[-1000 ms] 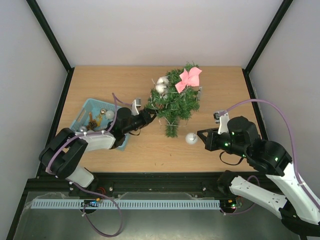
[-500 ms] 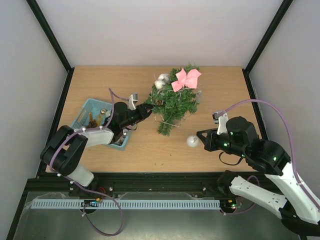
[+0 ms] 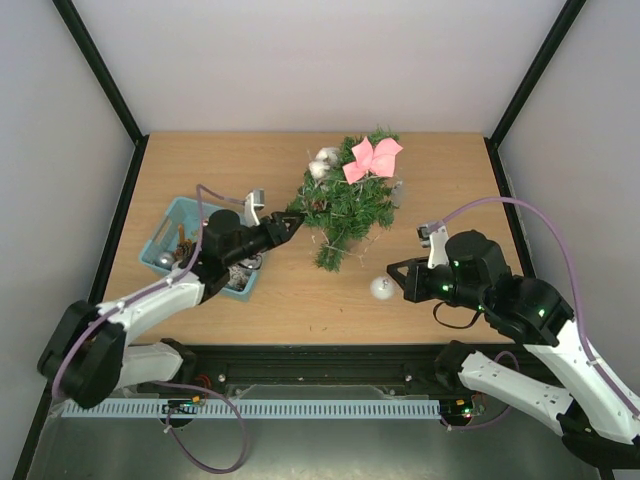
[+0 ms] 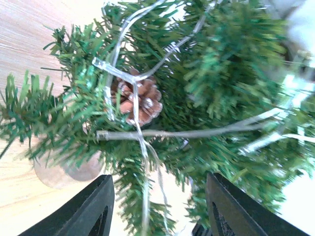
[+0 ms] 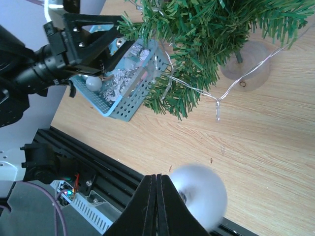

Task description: Decorate the small christmas tree

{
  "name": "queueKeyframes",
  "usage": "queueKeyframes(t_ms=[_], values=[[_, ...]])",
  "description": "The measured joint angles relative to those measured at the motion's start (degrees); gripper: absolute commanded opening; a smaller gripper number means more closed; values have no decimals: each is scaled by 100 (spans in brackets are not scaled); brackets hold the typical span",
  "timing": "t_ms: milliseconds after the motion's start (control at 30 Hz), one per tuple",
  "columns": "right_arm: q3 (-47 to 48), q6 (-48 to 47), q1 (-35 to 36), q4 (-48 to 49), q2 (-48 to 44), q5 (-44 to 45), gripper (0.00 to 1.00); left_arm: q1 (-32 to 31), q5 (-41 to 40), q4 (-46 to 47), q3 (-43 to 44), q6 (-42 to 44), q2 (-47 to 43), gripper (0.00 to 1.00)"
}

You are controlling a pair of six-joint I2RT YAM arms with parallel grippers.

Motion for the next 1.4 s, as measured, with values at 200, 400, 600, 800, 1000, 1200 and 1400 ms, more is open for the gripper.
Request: queueKeyframes(t_ms=[200, 400, 600, 800, 1000, 1200, 1400], values=[[-2, 0, 0, 42, 9, -179, 1, -83, -315, -1137, -238, 260, -1250, 57], [-13, -7, 0, 136, 31, -433, 1, -146, -352, -1982, -297, 772, -2162, 55], [-13, -9, 0, 256, 107, -866, 1, -518, 481, -1766, -282, 1552, -2304, 55], [-13, -7, 0, 391, 125, -1394, 1, -1062, 1499, -994, -258, 2050, -1921, 53], [-13, 0, 0, 546, 170, -1816, 1, -1434, 2026, -195, -223, 2212, -1657, 50], [-103, 118, 0, 748, 173, -2133, 1, -1941, 2229, 136, 151, 2439, -1300, 40], [-140, 216, 0, 879, 173, -2310, 1, -2284, 2197, 63, 590, 2826, -953, 25]])
